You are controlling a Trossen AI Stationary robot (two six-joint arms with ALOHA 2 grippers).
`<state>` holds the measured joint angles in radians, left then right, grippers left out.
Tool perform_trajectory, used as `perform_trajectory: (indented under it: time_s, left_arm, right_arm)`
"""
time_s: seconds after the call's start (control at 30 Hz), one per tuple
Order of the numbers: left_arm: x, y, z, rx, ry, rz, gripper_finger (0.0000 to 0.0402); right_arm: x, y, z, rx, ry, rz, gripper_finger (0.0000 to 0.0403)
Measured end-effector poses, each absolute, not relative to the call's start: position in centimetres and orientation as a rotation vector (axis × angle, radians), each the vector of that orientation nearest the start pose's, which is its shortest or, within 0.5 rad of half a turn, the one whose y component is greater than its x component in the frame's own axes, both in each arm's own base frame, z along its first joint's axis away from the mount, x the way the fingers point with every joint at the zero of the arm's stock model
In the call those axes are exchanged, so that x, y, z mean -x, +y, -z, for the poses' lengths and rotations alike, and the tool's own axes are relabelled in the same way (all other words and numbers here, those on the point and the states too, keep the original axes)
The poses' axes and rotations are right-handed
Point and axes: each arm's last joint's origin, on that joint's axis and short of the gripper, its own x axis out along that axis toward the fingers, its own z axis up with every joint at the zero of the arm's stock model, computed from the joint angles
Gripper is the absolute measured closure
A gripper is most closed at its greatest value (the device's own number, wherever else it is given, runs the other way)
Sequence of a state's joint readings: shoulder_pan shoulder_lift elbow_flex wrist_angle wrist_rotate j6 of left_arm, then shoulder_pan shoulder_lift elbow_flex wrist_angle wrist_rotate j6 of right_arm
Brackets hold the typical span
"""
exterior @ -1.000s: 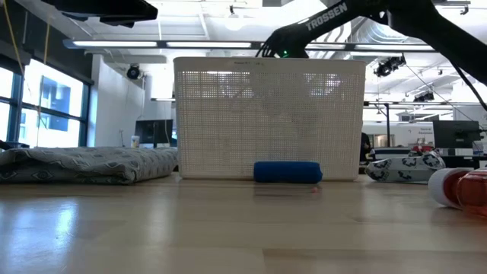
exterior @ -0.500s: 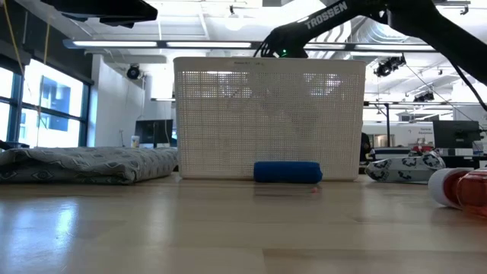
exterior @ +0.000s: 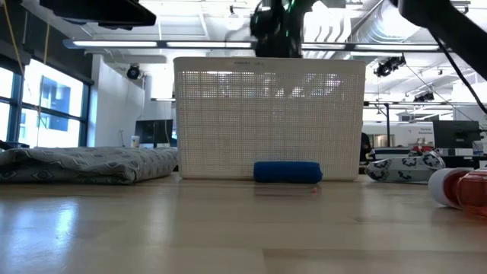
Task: Pick & place medical supplies in basket/bin
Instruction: Put the mailer bag into the white bin
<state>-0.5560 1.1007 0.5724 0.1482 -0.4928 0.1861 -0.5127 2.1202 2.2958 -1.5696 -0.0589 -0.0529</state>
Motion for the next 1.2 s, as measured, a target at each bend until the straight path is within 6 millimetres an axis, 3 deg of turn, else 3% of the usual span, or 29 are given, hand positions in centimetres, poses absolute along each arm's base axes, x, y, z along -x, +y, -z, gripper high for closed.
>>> perform_trajectory:
  time_s: [0.13,0.23,0.4,0.5,0.77,1.0,1.2]
  left_arm:
    - [-20.1,-10.9,-23.2,-0.371,0.33,0.093,0.0284]
    - [-20.1,-10.9,-23.1,-0.37,0.344,0.092,0.0284]
    - [-20.1,-10.9,-23.1,-0.354,0.342,0.09,0.0284]
    - [-20.1,-10.9,-23.1,-0.349,0.34,0.089,0.0284]
    - [-20.1,-10.8,-23.1,-0.345,0.339,0.075,0.0284]
    - [-20.1,-10.8,-23.2,-0.317,0.337,0.049,0.0284]
    - [-20.2,-10.9,-23.4,-0.27,0.313,0.043,0.0284]
  right_arm:
    - [-33.8,-17.5,-38.5,-0.303,1.205,0.371,0.0142]
    - [-31.7,-15.5,-40.8,-0.259,1.173,0.441,0.0129]
    - [-27.9,-11.7,-43.7,-0.226,1.095,0.564,0.0124]
    - [-25.9,-9.1,-44.1,-0.245,1.078,0.593,0.0127]
    - [-21.7,-2.1,-40.7,-0.373,1.128,0.598,0.0127]
    - [-21.2,3.9,-34.4,-0.433,1.09,0.481,0.0128]
    - [-21.1,7.0,-28.6,-0.479,1.13,0.472,0.0128]
